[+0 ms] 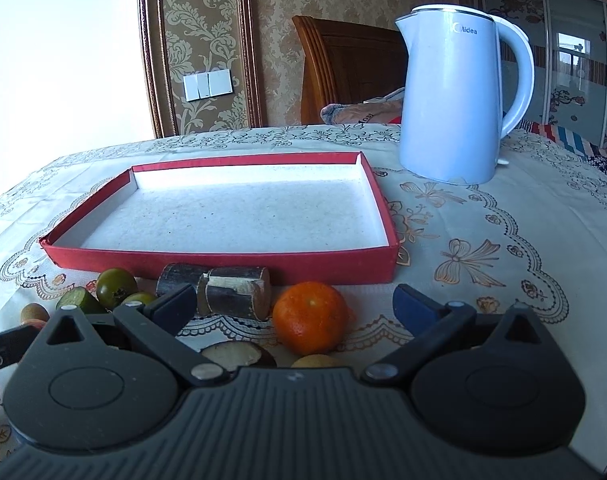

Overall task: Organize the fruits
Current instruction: 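Lower the left tool onto the mandarin orange and close its fingers, then close the right tool on the small brown fruit while the left tool holds the orange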

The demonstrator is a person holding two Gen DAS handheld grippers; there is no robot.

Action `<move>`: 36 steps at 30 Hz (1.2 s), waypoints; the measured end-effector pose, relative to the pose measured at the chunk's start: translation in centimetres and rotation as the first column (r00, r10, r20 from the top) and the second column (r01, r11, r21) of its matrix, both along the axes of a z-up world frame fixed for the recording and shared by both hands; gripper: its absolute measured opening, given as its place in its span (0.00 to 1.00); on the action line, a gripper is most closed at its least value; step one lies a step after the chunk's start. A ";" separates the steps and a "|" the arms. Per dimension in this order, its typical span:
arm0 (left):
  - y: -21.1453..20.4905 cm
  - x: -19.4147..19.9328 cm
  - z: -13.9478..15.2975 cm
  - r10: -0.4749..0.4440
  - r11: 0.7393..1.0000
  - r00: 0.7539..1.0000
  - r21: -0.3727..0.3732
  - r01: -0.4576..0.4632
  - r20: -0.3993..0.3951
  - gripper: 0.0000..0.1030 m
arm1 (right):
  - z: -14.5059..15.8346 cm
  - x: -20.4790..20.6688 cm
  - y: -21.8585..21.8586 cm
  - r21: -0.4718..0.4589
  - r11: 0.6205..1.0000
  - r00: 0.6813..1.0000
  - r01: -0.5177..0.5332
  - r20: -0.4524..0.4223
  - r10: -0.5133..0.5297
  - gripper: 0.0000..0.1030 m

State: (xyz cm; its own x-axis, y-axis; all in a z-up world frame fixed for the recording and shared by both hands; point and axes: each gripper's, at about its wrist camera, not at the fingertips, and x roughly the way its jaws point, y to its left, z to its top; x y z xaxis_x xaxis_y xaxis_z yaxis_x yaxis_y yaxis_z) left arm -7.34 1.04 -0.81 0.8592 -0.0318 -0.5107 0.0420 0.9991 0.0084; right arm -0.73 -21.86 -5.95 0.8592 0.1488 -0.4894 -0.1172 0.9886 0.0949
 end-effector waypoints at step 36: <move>-2.0 1.7 -0.9 -0.077 0.997 0.992 -0.015 0.076 -0.097 0.48 | 0.2 -0.2 -0.5 -0.004 1.000 0.999 0.028 0.017 -0.028 1.00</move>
